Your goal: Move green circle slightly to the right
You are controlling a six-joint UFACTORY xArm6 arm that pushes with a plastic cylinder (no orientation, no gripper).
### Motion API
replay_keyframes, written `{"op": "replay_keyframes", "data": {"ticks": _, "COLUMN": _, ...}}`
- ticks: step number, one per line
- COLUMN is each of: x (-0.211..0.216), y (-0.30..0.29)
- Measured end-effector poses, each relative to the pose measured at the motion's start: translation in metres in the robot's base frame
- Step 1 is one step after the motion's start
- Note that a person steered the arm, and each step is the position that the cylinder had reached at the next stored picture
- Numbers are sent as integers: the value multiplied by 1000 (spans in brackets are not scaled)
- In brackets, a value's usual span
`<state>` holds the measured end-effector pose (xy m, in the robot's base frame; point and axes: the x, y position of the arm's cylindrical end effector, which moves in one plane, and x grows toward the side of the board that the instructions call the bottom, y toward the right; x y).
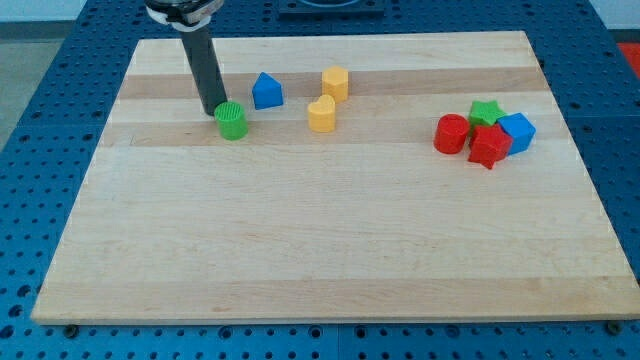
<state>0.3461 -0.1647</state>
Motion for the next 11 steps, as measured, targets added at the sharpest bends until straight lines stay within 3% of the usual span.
{"op": "replay_keyframes", "data": {"ticks": 2, "x": 32, "y": -60}}
{"op": "replay_keyframes", "data": {"ticks": 3, "x": 49, "y": -60}}
{"op": "replay_keyframes", "data": {"ticks": 10, "x": 38, "y": 19}}
{"op": "replay_keyframes", "data": {"ticks": 11, "x": 55, "y": 19}}
